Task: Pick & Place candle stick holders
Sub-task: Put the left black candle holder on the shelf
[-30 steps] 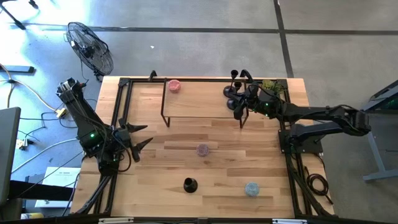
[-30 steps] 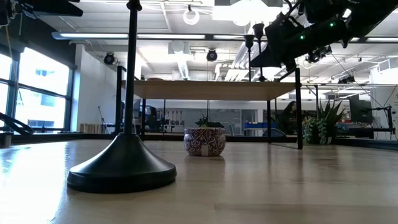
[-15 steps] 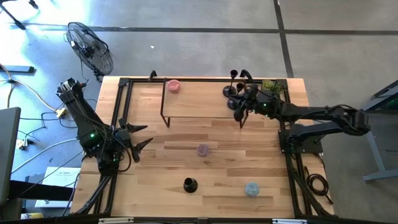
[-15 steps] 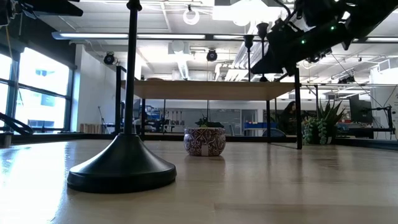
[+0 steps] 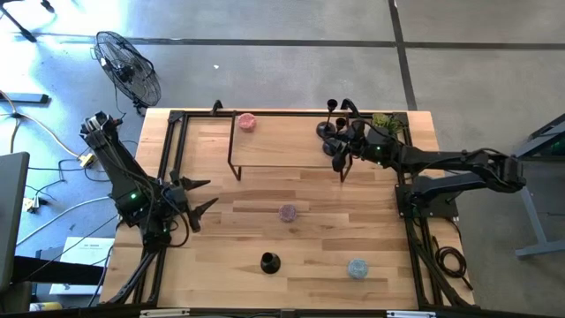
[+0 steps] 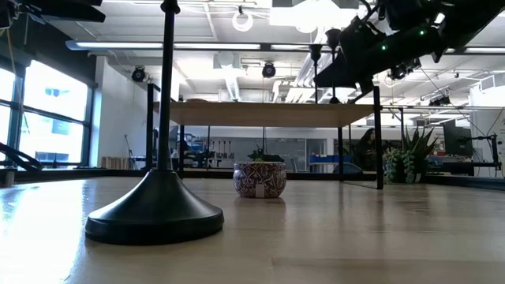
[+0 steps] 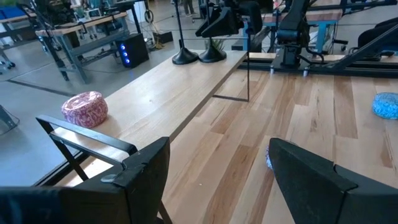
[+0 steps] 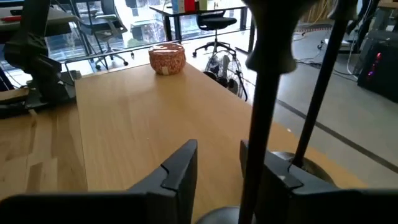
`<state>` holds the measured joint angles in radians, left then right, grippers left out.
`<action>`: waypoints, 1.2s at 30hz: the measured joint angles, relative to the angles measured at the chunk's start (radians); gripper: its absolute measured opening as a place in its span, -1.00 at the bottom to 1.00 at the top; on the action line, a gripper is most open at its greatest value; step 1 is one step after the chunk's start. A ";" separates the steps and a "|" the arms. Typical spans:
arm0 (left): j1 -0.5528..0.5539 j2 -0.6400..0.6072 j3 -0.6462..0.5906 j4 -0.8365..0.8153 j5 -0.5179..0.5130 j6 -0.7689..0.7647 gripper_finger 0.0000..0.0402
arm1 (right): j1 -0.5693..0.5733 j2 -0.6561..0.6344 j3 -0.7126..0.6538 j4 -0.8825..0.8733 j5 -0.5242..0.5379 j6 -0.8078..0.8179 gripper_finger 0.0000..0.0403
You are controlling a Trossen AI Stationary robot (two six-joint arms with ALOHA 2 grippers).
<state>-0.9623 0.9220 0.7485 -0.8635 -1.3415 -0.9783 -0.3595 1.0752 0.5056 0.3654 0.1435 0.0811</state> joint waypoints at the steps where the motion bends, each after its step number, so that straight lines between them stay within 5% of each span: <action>1: 0.000 0.000 0.000 0.000 0.000 0.000 0.34 | 0.000 0.000 0.000 -0.001 0.000 0.007 -0.38; 14: 0.000 0.000 0.000 0.001 -0.001 0.000 0.34 | 0.000 0.000 0.000 0.010 0.003 0.027 -0.06; 36: 0.000 0.000 0.000 0.002 -0.001 -0.019 0.34 | 0.000 -0.001 0.002 0.180 -0.004 -0.062 -0.04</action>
<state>-0.9623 0.9218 0.7483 -0.8619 -1.3422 -0.9974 -0.3592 1.0740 0.5076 0.5454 0.1397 0.0195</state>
